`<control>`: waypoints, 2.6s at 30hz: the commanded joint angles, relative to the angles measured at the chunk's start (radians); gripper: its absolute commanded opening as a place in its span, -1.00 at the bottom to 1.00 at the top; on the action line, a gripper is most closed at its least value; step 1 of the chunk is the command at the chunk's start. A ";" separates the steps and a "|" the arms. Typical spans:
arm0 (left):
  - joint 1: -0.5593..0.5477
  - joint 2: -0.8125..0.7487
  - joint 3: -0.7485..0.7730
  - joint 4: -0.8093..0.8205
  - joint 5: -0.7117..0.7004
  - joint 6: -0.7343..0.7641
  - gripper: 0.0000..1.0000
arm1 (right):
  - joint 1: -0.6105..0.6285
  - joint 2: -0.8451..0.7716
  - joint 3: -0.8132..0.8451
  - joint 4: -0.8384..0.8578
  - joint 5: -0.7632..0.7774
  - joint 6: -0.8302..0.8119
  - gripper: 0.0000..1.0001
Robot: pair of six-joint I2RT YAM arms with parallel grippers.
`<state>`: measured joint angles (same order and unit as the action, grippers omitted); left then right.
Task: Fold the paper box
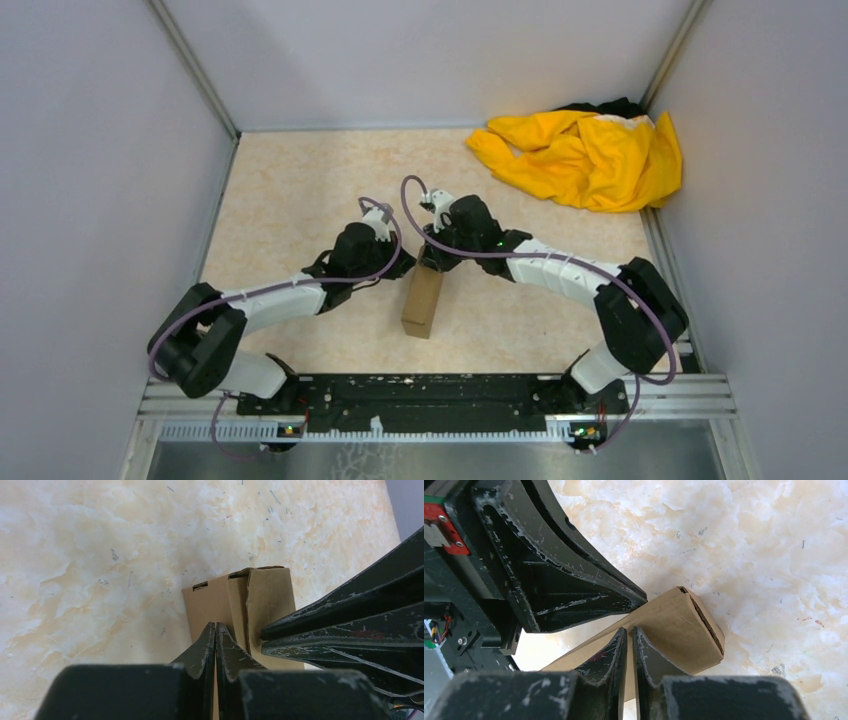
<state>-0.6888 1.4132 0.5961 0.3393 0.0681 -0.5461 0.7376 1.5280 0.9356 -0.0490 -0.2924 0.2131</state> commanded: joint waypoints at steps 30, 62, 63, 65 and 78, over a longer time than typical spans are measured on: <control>-0.008 0.001 0.041 0.023 0.033 0.026 -0.87 | -0.009 -0.038 0.236 -0.272 0.167 -0.136 -0.77; -0.008 0.003 0.009 0.076 0.053 0.015 -0.89 | -0.004 0.079 0.194 -0.272 0.158 -0.100 -0.77; -0.008 0.002 0.009 0.077 0.053 0.015 -0.89 | -0.003 0.076 0.204 -0.278 0.157 -0.100 -0.77; -0.008 0.004 0.012 0.078 0.054 0.015 -0.90 | -0.004 0.071 0.236 -0.313 0.169 -0.112 -0.77; -0.008 -0.010 0.014 0.064 0.047 0.017 -0.90 | -0.004 0.028 0.352 -0.368 0.202 -0.137 -0.76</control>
<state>-0.6922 1.4250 0.6094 0.3763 0.1055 -0.5274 0.7303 1.5974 1.2449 -0.4164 -0.1013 0.0925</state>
